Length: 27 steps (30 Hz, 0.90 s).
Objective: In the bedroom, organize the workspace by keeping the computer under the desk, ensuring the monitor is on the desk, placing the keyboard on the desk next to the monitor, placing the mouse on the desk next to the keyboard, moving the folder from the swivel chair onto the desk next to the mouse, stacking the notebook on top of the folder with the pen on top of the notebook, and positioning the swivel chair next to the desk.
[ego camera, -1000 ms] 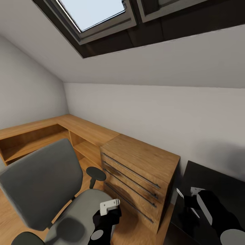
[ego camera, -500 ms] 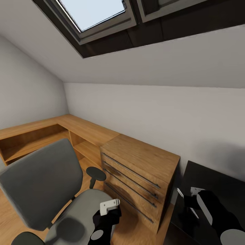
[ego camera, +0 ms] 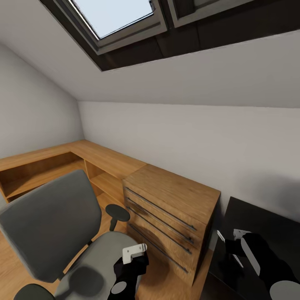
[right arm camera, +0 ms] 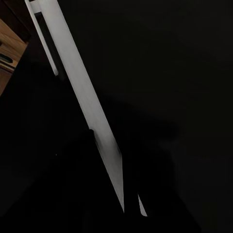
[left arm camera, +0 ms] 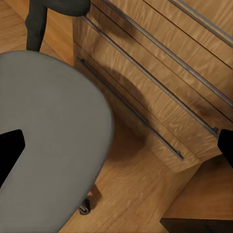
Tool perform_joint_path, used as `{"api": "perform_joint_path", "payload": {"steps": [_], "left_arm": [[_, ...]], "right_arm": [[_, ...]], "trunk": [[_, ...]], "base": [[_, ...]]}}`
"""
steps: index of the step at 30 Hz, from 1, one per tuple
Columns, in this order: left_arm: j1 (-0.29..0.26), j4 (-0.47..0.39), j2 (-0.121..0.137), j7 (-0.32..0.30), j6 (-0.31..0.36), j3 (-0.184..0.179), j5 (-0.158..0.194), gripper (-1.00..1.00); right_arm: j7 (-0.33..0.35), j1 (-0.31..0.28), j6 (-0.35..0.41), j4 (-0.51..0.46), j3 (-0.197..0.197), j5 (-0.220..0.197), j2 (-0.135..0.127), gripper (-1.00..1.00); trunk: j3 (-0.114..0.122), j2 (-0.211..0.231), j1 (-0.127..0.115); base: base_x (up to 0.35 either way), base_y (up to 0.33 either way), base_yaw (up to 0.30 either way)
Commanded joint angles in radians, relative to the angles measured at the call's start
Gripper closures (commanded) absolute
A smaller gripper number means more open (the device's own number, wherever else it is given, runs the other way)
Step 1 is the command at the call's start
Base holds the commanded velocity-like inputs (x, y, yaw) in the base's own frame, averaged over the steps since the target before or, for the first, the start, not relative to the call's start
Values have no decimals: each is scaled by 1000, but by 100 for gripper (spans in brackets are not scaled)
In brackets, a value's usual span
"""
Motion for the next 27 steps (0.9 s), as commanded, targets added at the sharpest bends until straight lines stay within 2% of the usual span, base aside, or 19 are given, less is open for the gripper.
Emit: {"api": "perform_joint_path", "payload": {"steps": [1, 3, 12, 15, 17, 23, 25, 27], "left_arm": [[-1, -2, 1, 6, 8, -2, 1, -100], [-1, -2, 1, 6, 8, -2, 1, -100], [-1, -1, 1, 6, 8, -2, 1, -100], [-1, 0, 1, 6, 8, -2, 2, -100], [-1, 1, 1, 6, 8, -3, 2, -100], [-1, 1, 0, 6, 8, -3, 2, -100], [-1, 1, 0, 7, 8, -5, 1, -100], [-1, 1, 0, 7, 8, -6, 1, -100]], "right_arm": [[1, 0, 5, 0, -2, -2, 0, 100], [1, 0, 5, 0, -2, -3, 0, 100], [2, 0, 4, -20, -1, -3, 0, 100], [2, 1, 6, -72, -1, -3, -1, 100], [2, 7, 47, -189, -2, -4, 0, 100], [1, 33, 111, -342, -7, -8, 1, 100], [2, 55, 144, -421, -34, -10, 4, 100], [2, 60, 153, -441, -47, -10, 6, 100]], "trunk": [[-1, -1, 0], [-1, -1, 0], [27, 62, -34], [36, 83, -46], [43, 97, -54], [61, 139, -77], [68, 153, -84], [74, 167, -92]], "base": [[0, 0, 0], [0, 0, 0], [0, 0, 0], [0, 0, 0], [0, 0, 0], [0, 0, 0], [-3, 0, 0], [-49, 0, 0]]}}
